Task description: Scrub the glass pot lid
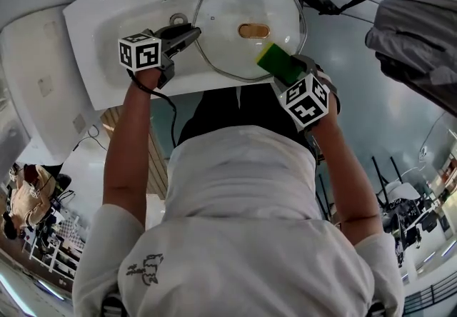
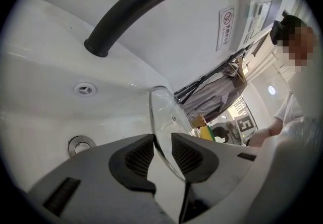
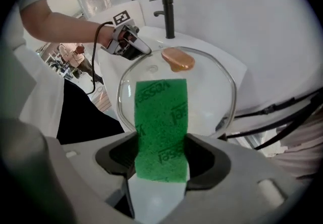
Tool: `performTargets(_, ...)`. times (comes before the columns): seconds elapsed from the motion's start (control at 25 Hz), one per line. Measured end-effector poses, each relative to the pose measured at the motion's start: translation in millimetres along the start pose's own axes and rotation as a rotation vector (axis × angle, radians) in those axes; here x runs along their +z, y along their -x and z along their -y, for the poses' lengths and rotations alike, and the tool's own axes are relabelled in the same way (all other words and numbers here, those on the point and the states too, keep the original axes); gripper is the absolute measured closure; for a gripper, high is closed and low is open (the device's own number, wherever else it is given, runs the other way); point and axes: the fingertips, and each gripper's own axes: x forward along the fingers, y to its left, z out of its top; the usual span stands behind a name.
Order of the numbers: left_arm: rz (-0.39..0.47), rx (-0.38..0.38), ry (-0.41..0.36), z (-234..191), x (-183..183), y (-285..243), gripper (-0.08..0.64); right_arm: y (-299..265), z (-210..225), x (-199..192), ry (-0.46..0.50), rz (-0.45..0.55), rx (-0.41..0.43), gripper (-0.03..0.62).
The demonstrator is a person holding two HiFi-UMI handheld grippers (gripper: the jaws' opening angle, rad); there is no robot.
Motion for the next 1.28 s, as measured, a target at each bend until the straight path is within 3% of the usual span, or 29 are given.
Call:
performTargets(0.16,0.003,0.004,0.010,1,1,-1,0.448,5,21,-31,-0.072,-0.040,-0.003,0.307)
performTargets(0.28,0.005,0.012,0.021,1,1,-1,0.448,12,29,-32,-0.039,-0.040,-0.015,0.305)
performTargets(0.56,0.019,0.032,0.033,0,1,-3,0.448,6,-46,30,0.334,0.026,0.093,0.305)
performTargets(0.72,0.004,0.042,0.027,-1,1,-4,0.448,-11,-65,36,0.437,0.004,0.123,0.304)
performTargets(0.88,-0.055,0.025,0.002,2,-4,-7,0.449,-9,-51,26,0.406,-0.007,0.120,0.305)
performTargets(1.16,-0.108,0.008,-0.019,3,-6,-8,0.454,4,1,-13,0.208,-0.038,0.190,0.304)
performTargets(1.28,-0.117,0.008,-0.020,3,-5,-6,0.454,6,35,-35,0.164,-0.087,0.166,0.304)
